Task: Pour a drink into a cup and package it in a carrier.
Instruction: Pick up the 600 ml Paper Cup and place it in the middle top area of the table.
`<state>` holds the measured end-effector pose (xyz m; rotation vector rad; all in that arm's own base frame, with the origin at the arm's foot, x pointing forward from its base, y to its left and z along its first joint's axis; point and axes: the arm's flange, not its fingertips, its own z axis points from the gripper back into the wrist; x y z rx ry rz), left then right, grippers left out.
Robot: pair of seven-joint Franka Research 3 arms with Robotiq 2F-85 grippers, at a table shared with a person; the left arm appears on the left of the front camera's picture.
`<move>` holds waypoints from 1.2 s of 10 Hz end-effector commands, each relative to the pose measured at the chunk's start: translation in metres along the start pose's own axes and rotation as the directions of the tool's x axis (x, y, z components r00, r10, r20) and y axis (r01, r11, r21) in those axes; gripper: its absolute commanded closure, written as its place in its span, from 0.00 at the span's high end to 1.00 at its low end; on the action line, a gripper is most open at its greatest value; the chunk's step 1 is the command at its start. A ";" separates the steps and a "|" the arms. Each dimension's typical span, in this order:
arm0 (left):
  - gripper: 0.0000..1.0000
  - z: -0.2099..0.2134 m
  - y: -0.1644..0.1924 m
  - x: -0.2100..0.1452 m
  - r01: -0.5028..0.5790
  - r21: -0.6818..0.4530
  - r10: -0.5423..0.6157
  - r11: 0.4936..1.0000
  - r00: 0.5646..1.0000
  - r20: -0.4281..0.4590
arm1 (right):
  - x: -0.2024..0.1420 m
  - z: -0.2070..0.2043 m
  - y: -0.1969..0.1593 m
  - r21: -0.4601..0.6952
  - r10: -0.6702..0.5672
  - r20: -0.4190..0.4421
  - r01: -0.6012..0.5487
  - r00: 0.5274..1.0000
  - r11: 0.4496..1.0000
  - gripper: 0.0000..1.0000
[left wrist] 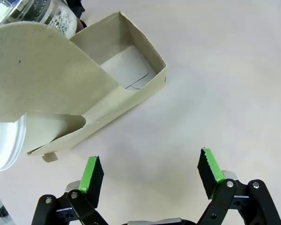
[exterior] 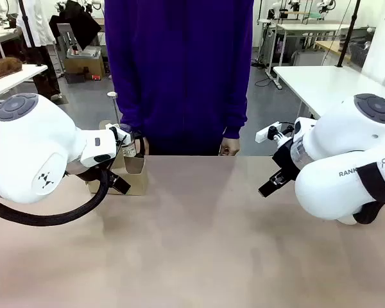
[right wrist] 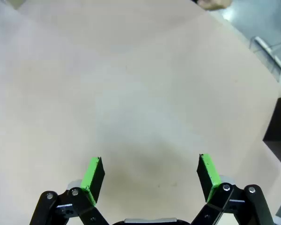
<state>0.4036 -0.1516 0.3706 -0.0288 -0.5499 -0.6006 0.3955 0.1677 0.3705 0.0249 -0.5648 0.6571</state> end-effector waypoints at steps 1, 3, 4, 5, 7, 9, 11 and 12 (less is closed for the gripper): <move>1.00 0.000 0.000 0.000 0.000 0.000 0.000 1.000 1.000 0.000 | 0.000 0.000 0.000 0.000 0.000 0.000 0.000 1.000 1.000 1.00; 1.00 0.000 0.000 0.000 0.000 0.000 0.000 1.000 1.000 0.000 | 0.000 0.000 0.000 0.000 0.000 0.000 0.000 1.000 1.000 1.00; 1.00 0.000 0.000 0.000 0.000 0.000 0.000 1.000 1.000 0.000 | 0.000 0.000 0.000 0.000 0.000 0.000 0.000 1.000 1.000 1.00; 1.00 0.000 0.000 0.000 0.000 0.000 0.000 1.000 1.000 0.000 | 0.000 0.000 0.000 0.000 0.000 0.000 0.000 1.000 1.000 1.00; 1.00 0.000 0.000 0.000 0.000 0.000 0.000 1.000 1.000 0.000 | 0.000 0.000 0.000 0.000 0.000 0.000 0.000 1.000 1.000 1.00; 1.00 0.000 0.000 0.000 0.000 0.000 0.000 1.000 1.000 0.000 | 0.000 0.000 0.000 0.000 0.000 0.000 0.000 1.000 1.000 1.00; 1.00 0.000 0.000 0.000 0.000 0.000 0.000 1.000 1.000 0.000 | 0.039 0.032 -0.025 -0.047 -0.011 -0.008 0.010 1.000 0.999 1.00; 1.00 0.000 0.000 0.000 0.000 0.000 0.000 1.000 1.000 0.000 | 0.067 0.049 -0.048 -0.046 -0.020 0.022 0.021 1.000 0.999 1.00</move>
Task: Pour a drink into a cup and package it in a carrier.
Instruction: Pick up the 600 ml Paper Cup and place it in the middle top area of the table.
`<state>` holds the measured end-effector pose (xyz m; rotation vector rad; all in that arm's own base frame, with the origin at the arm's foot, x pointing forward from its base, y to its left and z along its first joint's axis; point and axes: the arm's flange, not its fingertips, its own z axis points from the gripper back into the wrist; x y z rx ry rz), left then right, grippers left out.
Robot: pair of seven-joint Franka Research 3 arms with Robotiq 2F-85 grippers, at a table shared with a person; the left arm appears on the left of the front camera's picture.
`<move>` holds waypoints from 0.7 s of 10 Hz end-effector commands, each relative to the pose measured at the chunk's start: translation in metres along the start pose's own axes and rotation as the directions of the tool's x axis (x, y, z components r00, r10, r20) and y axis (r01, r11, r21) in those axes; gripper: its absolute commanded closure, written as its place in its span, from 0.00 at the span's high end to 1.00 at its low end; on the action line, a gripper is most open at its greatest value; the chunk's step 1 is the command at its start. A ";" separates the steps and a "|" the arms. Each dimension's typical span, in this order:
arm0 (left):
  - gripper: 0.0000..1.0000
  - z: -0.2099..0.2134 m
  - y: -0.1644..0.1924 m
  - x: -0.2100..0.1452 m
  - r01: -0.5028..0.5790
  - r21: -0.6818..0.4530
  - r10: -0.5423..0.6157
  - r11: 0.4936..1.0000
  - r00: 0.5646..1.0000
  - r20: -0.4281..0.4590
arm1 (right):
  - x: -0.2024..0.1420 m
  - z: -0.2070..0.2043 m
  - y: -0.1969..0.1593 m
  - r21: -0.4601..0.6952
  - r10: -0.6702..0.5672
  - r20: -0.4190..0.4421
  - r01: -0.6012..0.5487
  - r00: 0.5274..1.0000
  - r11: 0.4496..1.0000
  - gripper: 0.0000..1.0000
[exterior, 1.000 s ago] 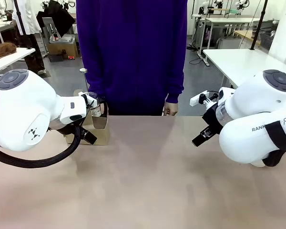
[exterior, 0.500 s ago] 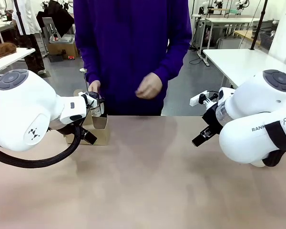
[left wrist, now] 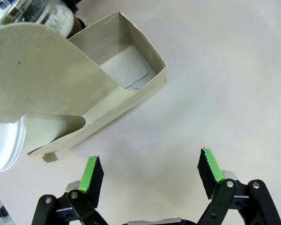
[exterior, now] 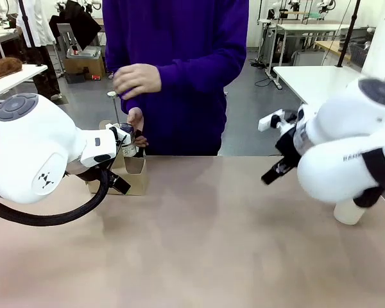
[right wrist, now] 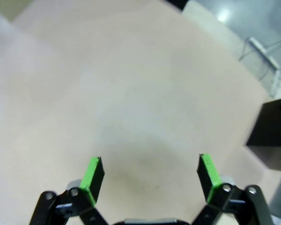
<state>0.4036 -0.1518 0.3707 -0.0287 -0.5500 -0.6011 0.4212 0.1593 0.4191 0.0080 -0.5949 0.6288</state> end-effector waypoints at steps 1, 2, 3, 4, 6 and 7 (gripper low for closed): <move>1.00 0.000 0.000 0.000 -0.001 0.000 0.001 1.000 1.000 0.000 | 0.053 0.035 -0.040 0.003 0.001 0.017 -0.001 1.000 1.000 1.00; 1.00 0.000 0.000 0.000 -0.001 0.000 0.001 1.000 1.000 0.000 | 0.067 0.057 -0.062 0.028 0.014 0.039 -0.015 0.999 0.999 1.00; 1.00 0.000 0.000 0.000 -0.001 0.000 0.001 1.000 1.000 0.000 | 0.073 0.082 -0.088 0.061 0.042 0.070 -0.047 0.997 0.997 1.00; 1.00 0.000 0.000 0.000 -0.001 0.000 0.001 1.000 1.000 0.000 | 0.070 0.106 -0.117 0.103 0.110 0.112 -0.122 0.988 0.987 1.00; 1.00 0.000 0.000 0.000 -0.001 0.000 0.001 1.000 1.000 0.000 | 0.040 0.137 -0.183 0.197 0.159 0.229 -0.206 0.960 0.959 1.00; 1.00 0.000 0.000 0.000 -0.001 0.000 0.001 1.000 1.000 0.000 | 0.016 0.143 -0.209 0.214 0.153 0.304 -0.223 0.940 0.951 1.00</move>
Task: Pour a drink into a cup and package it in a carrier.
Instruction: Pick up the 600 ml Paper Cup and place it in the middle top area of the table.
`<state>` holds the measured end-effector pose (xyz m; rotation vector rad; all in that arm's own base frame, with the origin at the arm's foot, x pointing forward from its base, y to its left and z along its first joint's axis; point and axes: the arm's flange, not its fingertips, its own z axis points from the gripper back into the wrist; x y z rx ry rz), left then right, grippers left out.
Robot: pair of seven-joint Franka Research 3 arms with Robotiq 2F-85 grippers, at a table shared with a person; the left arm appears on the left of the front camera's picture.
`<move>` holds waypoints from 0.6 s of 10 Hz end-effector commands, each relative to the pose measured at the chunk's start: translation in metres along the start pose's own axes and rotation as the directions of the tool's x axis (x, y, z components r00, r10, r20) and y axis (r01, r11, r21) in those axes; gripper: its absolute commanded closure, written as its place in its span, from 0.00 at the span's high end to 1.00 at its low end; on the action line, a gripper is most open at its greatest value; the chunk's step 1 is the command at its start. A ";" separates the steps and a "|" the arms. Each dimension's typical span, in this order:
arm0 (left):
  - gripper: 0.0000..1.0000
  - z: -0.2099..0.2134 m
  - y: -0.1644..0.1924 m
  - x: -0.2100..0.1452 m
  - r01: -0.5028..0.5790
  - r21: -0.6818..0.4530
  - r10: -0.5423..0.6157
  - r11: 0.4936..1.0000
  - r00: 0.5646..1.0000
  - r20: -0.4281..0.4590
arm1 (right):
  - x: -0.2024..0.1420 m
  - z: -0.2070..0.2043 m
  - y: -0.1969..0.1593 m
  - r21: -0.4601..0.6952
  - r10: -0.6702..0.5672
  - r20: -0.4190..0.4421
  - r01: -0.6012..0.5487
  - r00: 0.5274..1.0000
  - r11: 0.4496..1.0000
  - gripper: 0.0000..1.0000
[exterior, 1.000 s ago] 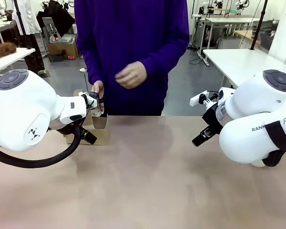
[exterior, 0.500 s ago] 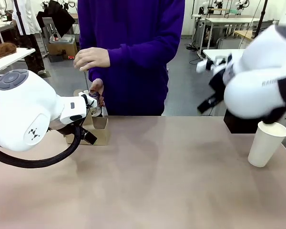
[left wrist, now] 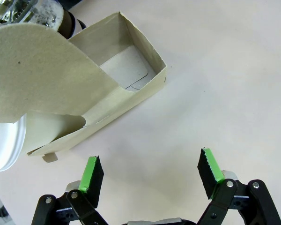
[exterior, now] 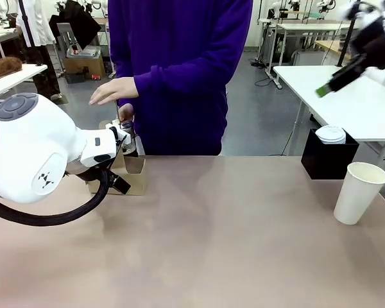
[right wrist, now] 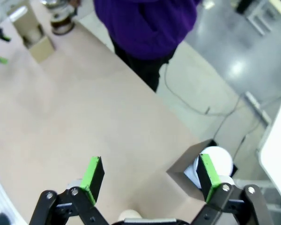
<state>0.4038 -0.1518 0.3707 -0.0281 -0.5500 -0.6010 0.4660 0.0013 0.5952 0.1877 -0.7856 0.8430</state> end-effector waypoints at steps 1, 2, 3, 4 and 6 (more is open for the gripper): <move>1.00 0.000 0.000 0.000 -0.001 -0.001 0.001 1.000 1.000 0.000 | -0.061 0.014 -0.039 0.118 -0.010 0.094 -0.001 0.996 0.993 1.00; 1.00 0.000 0.000 0.000 -0.001 -0.001 0.001 1.000 1.000 0.000 | -0.097 0.023 -0.051 0.135 -0.031 0.127 0.014 0.991 0.991 1.00; 1.00 0.000 0.000 0.000 -0.001 -0.001 0.001 1.000 1.000 0.000 | -0.132 0.029 -0.060 0.155 -0.067 0.168 0.040 0.983 0.987 1.00; 1.00 0.000 0.000 0.000 -0.001 -0.001 0.001 1.000 1.000 0.000 | -0.172 0.030 -0.064 0.181 -0.099 0.215 0.060 0.972 0.982 1.00; 1.00 0.000 0.000 0.000 -0.001 -0.001 0.001 1.000 1.000 0.000 | -0.235 0.028 -0.073 0.231 -0.165 0.327 0.091 0.931 0.969 1.00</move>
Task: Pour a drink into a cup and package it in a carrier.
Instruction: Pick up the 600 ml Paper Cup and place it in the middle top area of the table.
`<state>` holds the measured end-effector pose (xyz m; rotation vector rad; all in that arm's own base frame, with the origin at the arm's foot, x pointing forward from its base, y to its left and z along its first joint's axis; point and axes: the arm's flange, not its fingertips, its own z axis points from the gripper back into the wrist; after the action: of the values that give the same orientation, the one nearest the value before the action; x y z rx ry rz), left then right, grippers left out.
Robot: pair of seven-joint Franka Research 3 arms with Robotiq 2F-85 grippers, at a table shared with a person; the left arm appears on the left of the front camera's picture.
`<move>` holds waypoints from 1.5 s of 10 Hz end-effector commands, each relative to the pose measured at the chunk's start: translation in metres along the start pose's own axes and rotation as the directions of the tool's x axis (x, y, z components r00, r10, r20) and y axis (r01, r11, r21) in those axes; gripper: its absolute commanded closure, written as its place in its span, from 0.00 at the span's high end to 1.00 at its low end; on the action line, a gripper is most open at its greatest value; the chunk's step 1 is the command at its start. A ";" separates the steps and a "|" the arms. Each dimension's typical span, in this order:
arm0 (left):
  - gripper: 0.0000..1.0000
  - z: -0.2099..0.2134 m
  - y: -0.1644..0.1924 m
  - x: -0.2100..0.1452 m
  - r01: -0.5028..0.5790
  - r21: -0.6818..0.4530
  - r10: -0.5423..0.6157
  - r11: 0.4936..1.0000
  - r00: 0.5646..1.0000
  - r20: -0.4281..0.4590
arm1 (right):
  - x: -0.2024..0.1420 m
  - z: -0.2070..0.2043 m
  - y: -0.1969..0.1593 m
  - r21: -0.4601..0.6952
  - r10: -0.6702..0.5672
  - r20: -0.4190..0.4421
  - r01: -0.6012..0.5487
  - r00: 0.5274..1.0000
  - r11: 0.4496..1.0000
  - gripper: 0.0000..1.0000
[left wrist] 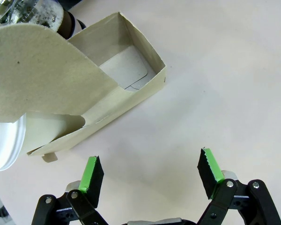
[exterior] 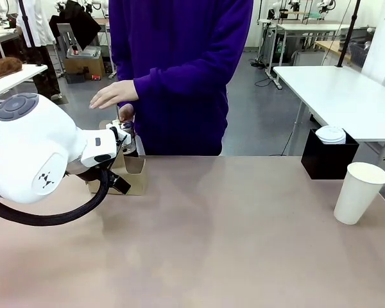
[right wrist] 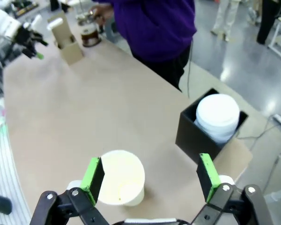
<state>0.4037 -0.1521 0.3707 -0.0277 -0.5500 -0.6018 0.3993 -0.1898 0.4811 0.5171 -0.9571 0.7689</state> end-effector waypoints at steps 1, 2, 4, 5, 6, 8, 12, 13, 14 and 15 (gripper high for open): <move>1.00 0.000 0.000 0.000 -0.001 -0.001 0.001 1.000 1.000 0.000 | -0.041 -0.003 -0.020 0.068 -0.023 0.102 0.016 0.994 0.998 1.00; 1.00 0.000 0.000 0.000 -0.001 -0.001 0.001 1.000 1.000 0.000 | -0.063 -0.005 -0.024 0.097 -0.028 0.145 0.014 0.989 0.995 1.00; 1.00 0.000 0.000 0.000 -0.001 -0.001 0.001 1.000 1.000 0.000 | -0.079 -0.016 -0.027 0.115 -0.026 0.181 0.005 0.983 0.993 1.00; 1.00 0.000 0.000 0.000 -0.001 -0.001 0.001 1.000 1.000 0.000 | -0.071 -0.024 -0.025 0.101 -0.028 0.199 0.008 0.980 0.995 1.00; 1.00 0.000 0.000 0.000 -0.001 -0.001 0.001 1.000 1.000 0.000 | -0.085 -0.008 -0.013 0.101 -0.058 0.162 0.042 0.985 0.994 1.00; 1.00 0.000 0.000 0.000 -0.001 -0.001 0.001 1.000 1.000 0.000 | -0.085 -0.008 -0.013 0.101 -0.058 0.162 0.042 0.985 0.994 1.00; 1.00 0.000 0.000 0.000 -0.001 -0.001 0.001 1.000 1.000 0.000 | -0.117 -0.010 -0.005 0.157 -0.022 0.303 -0.027 0.953 0.987 1.00; 1.00 0.000 0.000 0.000 -0.001 -0.001 0.001 1.000 1.000 0.000 | -0.127 -0.009 0.000 0.147 -0.006 0.349 -0.048 0.937 0.988 1.00; 1.00 0.000 0.000 0.000 -0.001 -0.001 0.001 1.000 1.000 0.000 | -0.137 -0.009 0.004 0.142 0.007 0.369 -0.064 0.929 0.988 1.00; 1.00 0.000 0.000 0.000 -0.001 -0.001 0.001 1.000 1.000 0.000 | -0.146 -0.012 0.008 0.164 0.003 0.387 -0.072 0.922 0.984 1.00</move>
<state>0.4037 -0.1521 0.3705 -0.0275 -0.5498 -0.6017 0.3483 -0.2241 0.3596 0.8088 -1.2158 0.7925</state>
